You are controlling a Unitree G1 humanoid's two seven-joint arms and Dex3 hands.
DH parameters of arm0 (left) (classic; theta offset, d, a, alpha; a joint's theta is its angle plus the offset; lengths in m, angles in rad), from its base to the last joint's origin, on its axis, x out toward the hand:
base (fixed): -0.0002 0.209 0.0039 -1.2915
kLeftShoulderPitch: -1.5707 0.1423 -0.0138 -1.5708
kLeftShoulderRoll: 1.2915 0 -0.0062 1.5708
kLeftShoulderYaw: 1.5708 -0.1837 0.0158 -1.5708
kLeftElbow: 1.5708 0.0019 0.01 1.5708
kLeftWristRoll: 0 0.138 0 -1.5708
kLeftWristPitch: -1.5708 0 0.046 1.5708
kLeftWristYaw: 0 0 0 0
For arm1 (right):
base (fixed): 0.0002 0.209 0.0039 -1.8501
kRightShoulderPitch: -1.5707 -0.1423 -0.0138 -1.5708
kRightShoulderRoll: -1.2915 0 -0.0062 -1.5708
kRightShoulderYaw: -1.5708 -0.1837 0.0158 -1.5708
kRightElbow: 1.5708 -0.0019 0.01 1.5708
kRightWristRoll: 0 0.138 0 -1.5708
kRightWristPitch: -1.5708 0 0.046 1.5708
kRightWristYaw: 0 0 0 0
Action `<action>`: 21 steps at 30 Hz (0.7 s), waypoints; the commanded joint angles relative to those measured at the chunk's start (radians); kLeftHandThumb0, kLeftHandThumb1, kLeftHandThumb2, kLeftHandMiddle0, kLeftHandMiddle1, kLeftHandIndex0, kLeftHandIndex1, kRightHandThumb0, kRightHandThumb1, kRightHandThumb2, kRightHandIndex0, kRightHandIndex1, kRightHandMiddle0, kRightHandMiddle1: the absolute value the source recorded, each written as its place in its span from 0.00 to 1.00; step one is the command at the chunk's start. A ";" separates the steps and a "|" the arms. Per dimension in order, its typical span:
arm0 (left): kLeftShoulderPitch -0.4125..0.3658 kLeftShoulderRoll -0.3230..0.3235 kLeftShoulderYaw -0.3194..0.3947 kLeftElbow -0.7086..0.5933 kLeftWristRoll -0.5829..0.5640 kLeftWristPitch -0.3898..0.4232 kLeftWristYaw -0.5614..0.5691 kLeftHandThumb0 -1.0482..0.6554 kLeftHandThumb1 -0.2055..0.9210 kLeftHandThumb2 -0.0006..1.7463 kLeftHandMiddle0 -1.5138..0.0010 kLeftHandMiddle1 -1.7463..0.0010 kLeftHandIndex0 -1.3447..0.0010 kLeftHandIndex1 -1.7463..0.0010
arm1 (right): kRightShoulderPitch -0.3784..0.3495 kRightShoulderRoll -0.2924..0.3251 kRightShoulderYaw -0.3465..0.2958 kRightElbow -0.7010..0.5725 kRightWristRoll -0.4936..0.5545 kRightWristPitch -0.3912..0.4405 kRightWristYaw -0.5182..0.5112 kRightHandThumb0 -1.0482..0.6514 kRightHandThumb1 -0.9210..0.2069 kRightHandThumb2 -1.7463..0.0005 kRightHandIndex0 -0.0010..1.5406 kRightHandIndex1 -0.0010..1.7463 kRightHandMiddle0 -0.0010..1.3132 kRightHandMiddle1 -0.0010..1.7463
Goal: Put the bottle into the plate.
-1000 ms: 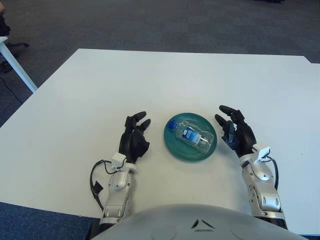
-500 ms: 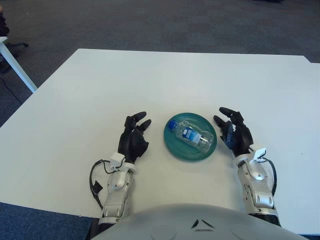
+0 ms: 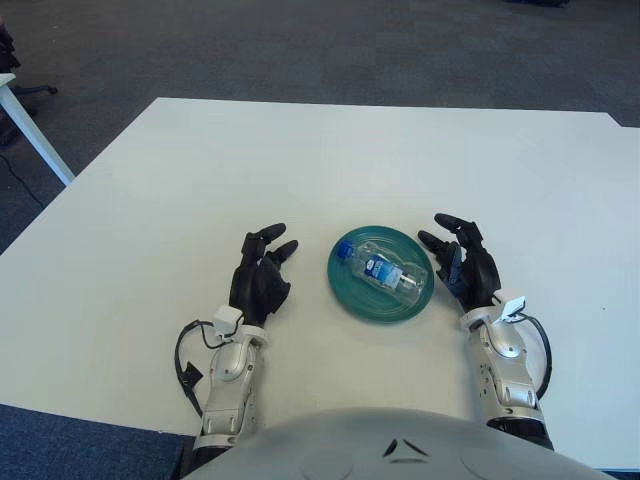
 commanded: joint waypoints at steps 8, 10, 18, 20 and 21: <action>0.021 0.004 0.026 0.080 0.020 0.012 0.021 0.18 1.00 0.51 0.69 0.51 0.86 0.30 | -0.007 0.017 -0.011 0.051 0.054 -0.019 0.027 0.22 0.00 0.58 0.32 0.45 0.06 0.66; 0.021 0.006 0.028 0.085 0.028 0.004 0.024 0.18 1.00 0.50 0.70 0.51 0.87 0.30 | -0.006 0.018 -0.009 0.052 0.058 -0.023 0.029 0.22 0.00 0.58 0.32 0.46 0.07 0.66; 0.037 0.016 0.031 0.075 0.059 -0.014 0.034 0.20 1.00 0.48 0.71 0.52 0.89 0.30 | -0.006 0.027 0.000 0.058 0.064 -0.031 0.037 0.21 0.00 0.58 0.31 0.49 0.10 0.69; 0.040 0.015 0.029 0.065 0.064 -0.011 0.037 0.20 1.00 0.47 0.71 0.52 0.88 0.30 | -0.007 0.029 0.000 0.061 0.066 -0.032 0.041 0.21 0.00 0.59 0.31 0.49 0.11 0.69; 0.041 0.015 0.028 0.062 0.066 -0.010 0.037 0.21 1.00 0.47 0.71 0.52 0.88 0.30 | -0.008 0.030 0.000 0.062 0.067 -0.033 0.042 0.21 0.00 0.59 0.31 0.49 0.11 0.69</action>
